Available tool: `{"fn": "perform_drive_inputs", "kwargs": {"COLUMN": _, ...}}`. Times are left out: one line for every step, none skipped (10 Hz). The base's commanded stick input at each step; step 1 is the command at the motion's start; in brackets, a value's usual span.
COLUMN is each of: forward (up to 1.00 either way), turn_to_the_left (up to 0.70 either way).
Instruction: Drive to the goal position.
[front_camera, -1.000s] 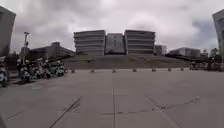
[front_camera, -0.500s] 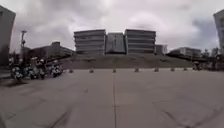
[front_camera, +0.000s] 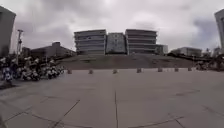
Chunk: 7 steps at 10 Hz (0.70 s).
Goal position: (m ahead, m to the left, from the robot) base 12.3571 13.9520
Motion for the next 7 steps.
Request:
{"fn": "perform_drive_inputs", "kwargs": {"forward": 1.0, "turn_to_the_left": 0.0}}
{"fn": "perform_drive_inputs", "kwargs": {"forward": 1.0, "turn_to_the_left": 0.0}}
{"fn": "perform_drive_inputs", "kwargs": {"forward": 1.0, "turn_to_the_left": 0.0}}
{"fn": "perform_drive_inputs", "kwargs": {"forward": 1.0, "turn_to_the_left": 0.0}}
{"fn": "perform_drive_inputs", "kwargs": {"forward": 1.0, "turn_to_the_left": 0.0}}
{"fn": "perform_drive_inputs", "kwargs": {"forward": 1.0, "turn_to_the_left": 0.0}}
{"fn": "perform_drive_inputs", "kwargs": {"forward": 1.0, "turn_to_the_left": 0.0}}
